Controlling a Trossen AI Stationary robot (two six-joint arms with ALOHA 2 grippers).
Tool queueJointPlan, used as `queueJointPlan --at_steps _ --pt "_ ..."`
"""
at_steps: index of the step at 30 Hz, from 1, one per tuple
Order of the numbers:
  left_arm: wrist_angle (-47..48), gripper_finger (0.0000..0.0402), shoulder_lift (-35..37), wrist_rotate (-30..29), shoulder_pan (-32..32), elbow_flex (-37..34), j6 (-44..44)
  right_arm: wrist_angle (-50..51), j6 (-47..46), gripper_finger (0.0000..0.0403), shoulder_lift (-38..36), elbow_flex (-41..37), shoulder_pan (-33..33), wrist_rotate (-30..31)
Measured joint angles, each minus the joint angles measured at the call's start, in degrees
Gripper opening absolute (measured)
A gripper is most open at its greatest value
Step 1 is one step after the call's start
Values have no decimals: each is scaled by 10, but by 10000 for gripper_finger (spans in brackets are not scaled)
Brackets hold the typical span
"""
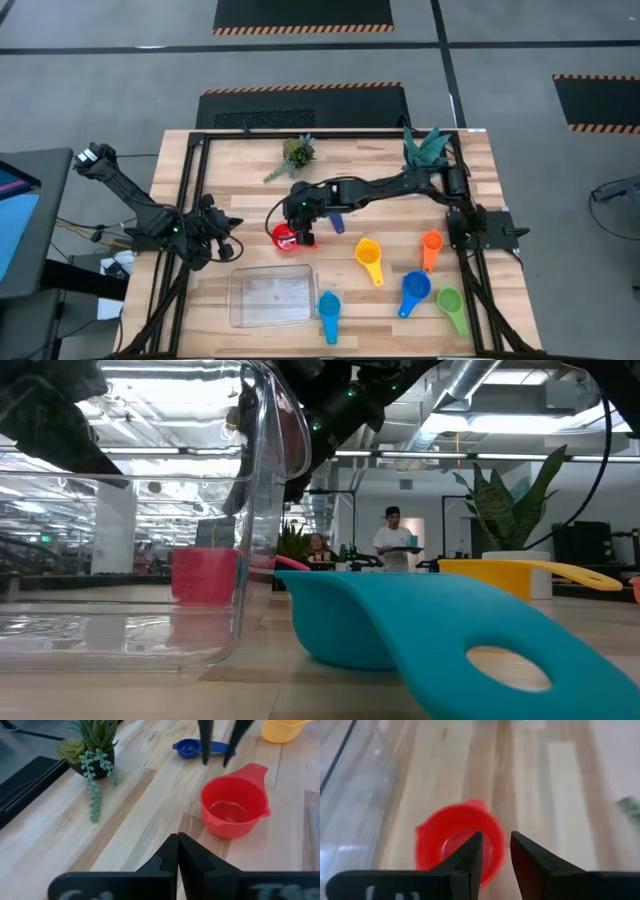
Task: Nest measuring cups in basket
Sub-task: Move the red measuring cup to the center of the table
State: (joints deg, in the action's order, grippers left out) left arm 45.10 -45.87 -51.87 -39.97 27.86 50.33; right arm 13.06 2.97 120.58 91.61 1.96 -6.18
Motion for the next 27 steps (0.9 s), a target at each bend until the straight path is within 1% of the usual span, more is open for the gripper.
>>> queueJointPlan --at_steps 5,13,17,21,27 --pt "0 0 0 0 0 0 5 -8 -2 123 18 0 -6 0" --pt "1 0 0 2 0 0 14 -20 -1 123 18 -1 -9 0" --pt "1 0 0 2 0 0 30 -26 -31 123 27 0 -9 1" --pt "0 0 0 3 0 0 35 -22 -34 123 37 -3 -9 2" --pt "0 0 0 5 0 0 40 -29 -34 123 35 -1 -9 17"
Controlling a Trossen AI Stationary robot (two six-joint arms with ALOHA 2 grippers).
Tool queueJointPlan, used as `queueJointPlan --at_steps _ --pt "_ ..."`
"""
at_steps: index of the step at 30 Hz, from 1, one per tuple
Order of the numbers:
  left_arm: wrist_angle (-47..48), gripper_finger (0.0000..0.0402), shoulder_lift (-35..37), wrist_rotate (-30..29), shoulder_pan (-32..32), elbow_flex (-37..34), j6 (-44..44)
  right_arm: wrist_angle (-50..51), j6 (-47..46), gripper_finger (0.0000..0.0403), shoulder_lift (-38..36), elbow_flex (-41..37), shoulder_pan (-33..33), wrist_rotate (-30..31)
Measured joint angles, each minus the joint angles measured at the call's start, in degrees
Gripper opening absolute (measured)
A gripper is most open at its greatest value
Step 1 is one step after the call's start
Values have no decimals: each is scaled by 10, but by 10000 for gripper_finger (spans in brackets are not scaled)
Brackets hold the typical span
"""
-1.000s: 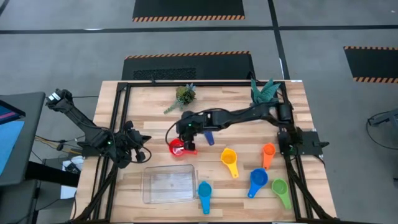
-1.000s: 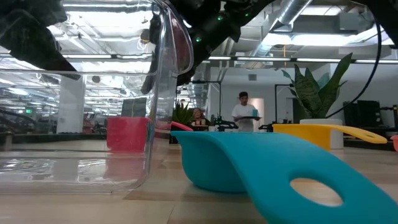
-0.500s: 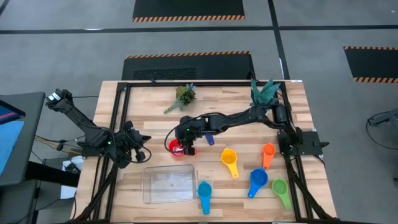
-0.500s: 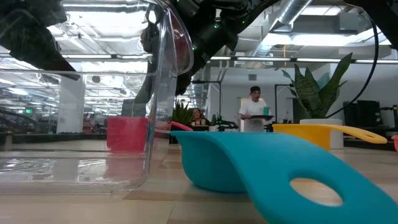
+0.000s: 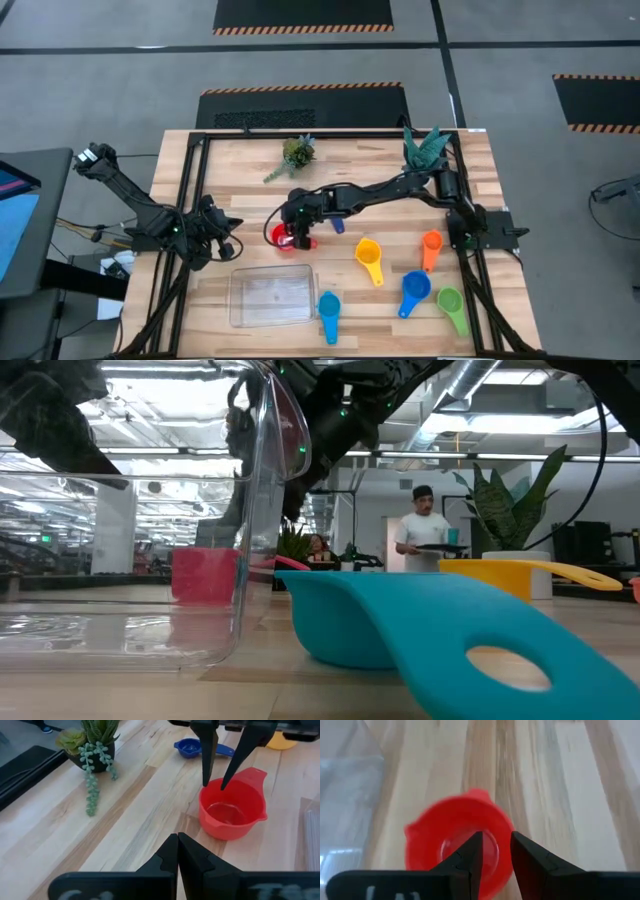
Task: Nest measuring cups in basket
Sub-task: Move the red measuring cup to the center of the table
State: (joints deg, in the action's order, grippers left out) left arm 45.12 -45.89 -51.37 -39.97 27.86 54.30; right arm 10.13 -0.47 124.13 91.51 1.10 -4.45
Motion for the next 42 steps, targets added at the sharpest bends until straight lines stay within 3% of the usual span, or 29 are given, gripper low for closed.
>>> queueJointPlan --at_steps 27,42 --pt "0 0 0 0 0 0 8 94 -17 123 0 0 -28 0" --pt "0 0 0 0 0 0 8 97 -6 123 -1 0 -32 0"
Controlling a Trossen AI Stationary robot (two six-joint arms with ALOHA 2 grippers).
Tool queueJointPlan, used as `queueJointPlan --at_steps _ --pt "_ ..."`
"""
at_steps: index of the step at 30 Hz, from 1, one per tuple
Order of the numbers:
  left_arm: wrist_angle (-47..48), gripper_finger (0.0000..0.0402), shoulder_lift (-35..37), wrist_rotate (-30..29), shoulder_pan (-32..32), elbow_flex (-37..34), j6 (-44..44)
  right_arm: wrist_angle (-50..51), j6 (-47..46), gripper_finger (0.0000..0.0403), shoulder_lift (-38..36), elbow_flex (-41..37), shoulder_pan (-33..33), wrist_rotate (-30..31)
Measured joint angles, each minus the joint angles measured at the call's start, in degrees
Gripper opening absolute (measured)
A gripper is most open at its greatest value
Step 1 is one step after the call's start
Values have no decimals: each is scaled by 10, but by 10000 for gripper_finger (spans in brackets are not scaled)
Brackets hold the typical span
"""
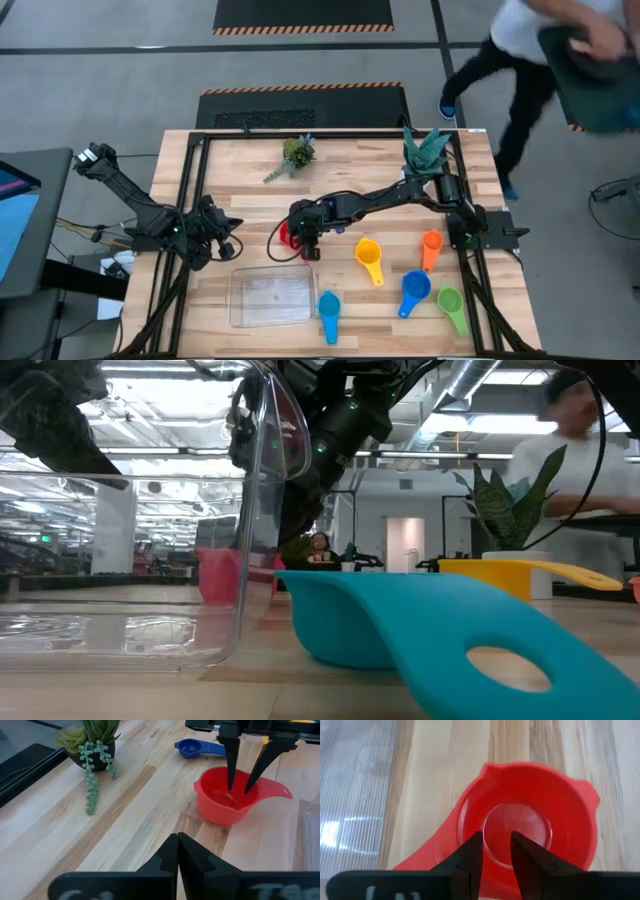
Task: Nest measuring cups in basket
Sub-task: Move the red measuring cup to the center of the table
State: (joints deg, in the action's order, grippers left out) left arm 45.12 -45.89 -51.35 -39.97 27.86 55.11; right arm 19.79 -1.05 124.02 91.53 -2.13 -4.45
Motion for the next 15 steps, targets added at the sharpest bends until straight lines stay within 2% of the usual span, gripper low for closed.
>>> queueJointPlan --at_steps 15 --pt "0 0 0 0 0 0 -8 60 17 123 -6 0 0 20"
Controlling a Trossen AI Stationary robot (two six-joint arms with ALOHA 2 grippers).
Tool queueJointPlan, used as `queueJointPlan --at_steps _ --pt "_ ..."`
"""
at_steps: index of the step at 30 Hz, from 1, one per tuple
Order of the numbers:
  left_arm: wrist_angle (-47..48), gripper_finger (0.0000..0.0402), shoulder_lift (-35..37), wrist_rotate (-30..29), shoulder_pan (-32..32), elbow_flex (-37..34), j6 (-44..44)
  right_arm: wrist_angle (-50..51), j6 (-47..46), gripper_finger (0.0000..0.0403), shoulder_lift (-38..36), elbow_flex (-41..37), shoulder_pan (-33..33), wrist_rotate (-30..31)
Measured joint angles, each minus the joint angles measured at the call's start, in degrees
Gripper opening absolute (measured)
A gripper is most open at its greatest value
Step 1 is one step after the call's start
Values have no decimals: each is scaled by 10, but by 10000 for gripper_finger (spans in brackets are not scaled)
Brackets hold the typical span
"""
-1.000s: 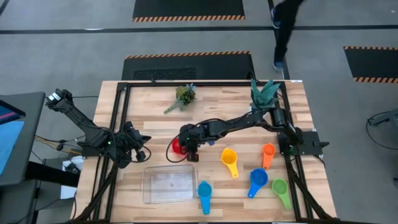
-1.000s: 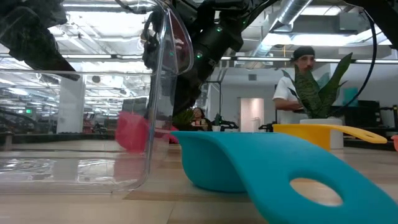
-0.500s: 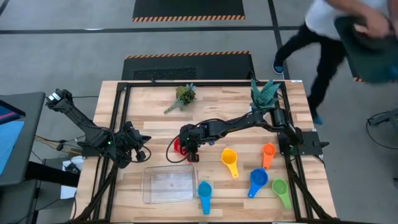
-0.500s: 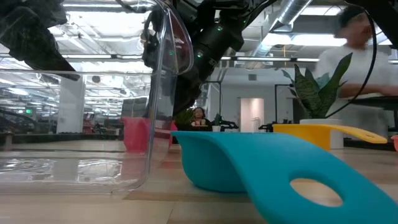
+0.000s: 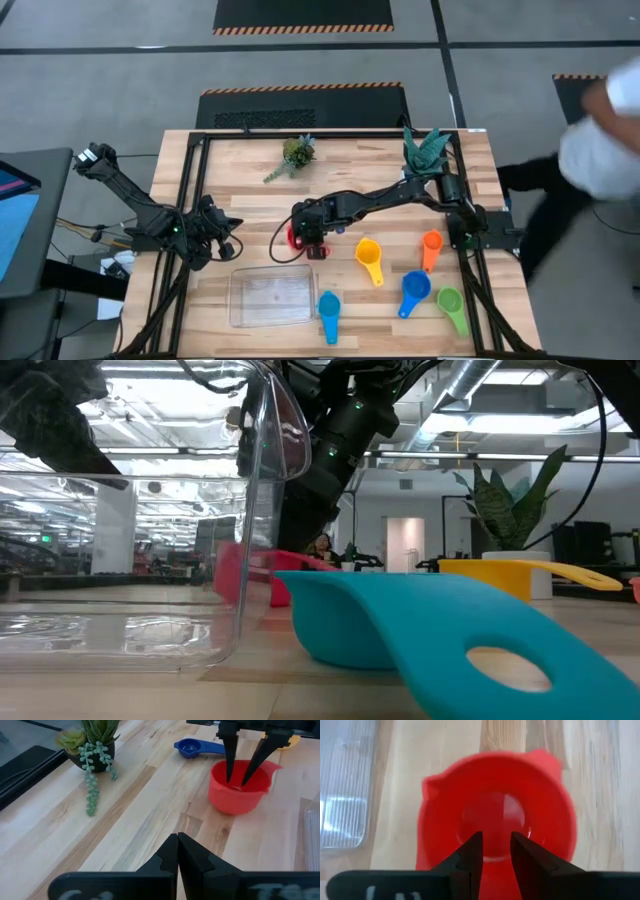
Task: Nest measuring cups in basket
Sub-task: Move the red measuring cup to the center of the table
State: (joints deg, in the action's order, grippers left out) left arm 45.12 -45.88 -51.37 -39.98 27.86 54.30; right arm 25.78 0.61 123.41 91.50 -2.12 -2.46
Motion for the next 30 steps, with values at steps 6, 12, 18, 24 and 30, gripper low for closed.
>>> queueJointPlan --at_steps 6,12,18,24,30 --pt "0 0 0 0 0 0 0 1 11 123 -22 0 0 3" --pt "0 0 0 0 0 0 0 -12 31 123 -49 1 -6 85" --pt "1 0 -2 -1 0 0 0 -11 33 123 -53 2 1 202" --pt "0 0 -4 -1 0 0 -1 0 -2 123 -52 -10 22 207" --pt "0 0 -4 -1 0 0 -1 32 -28 123 -50 -11 31 206"
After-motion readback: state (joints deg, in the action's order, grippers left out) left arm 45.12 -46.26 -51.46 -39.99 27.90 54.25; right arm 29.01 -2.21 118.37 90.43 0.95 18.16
